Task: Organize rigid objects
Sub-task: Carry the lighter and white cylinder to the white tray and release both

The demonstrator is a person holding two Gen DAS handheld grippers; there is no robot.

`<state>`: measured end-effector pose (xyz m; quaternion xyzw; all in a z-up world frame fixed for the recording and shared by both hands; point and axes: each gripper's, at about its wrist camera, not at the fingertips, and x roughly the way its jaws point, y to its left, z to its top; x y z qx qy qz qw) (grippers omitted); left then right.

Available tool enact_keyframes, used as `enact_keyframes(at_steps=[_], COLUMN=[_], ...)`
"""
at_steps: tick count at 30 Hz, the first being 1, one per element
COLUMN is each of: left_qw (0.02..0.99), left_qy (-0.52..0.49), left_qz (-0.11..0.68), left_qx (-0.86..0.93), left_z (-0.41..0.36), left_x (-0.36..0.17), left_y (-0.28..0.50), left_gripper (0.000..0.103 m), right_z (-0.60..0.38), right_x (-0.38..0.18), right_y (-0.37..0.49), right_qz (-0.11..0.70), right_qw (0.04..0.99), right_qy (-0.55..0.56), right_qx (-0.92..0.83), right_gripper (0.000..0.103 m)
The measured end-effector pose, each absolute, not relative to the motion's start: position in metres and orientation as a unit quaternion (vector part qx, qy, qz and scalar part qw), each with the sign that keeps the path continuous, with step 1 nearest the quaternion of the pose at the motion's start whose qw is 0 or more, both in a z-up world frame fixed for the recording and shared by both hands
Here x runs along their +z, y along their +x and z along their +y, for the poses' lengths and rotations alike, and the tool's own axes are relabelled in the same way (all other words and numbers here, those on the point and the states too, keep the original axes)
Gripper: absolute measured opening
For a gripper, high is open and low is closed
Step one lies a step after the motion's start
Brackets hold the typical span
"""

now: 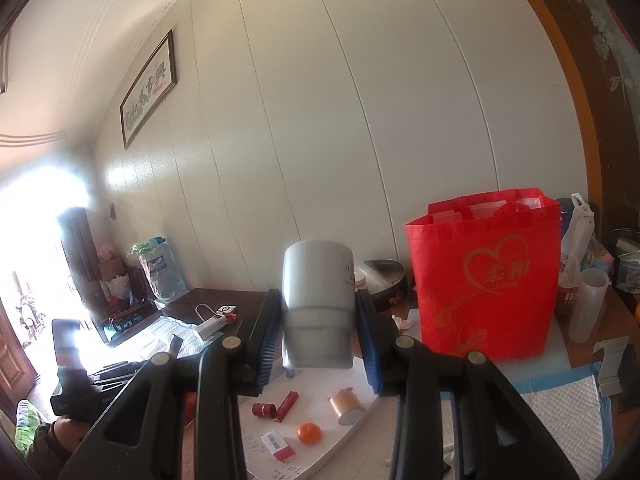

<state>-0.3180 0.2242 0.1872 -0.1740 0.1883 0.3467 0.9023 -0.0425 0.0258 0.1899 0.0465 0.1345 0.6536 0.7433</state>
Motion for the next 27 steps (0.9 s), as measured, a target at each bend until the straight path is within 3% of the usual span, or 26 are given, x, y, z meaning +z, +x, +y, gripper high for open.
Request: enact_keyframes(at_steps=[27], left_qw=[0.882], left_qy=[-0.202], left_qz=[0.211], left_qx=[0.37], left_z=[0.28], left_x=[0.166], left_y=[-0.306], left_gripper=[0.024], right_z=[0.099], right_x=[0.16], right_y=[-0.07], right_qz=[0.181], right_qw=[0.718], right_qy=[-0.021], right_qx=[0.672], right_gripper=[0.036])
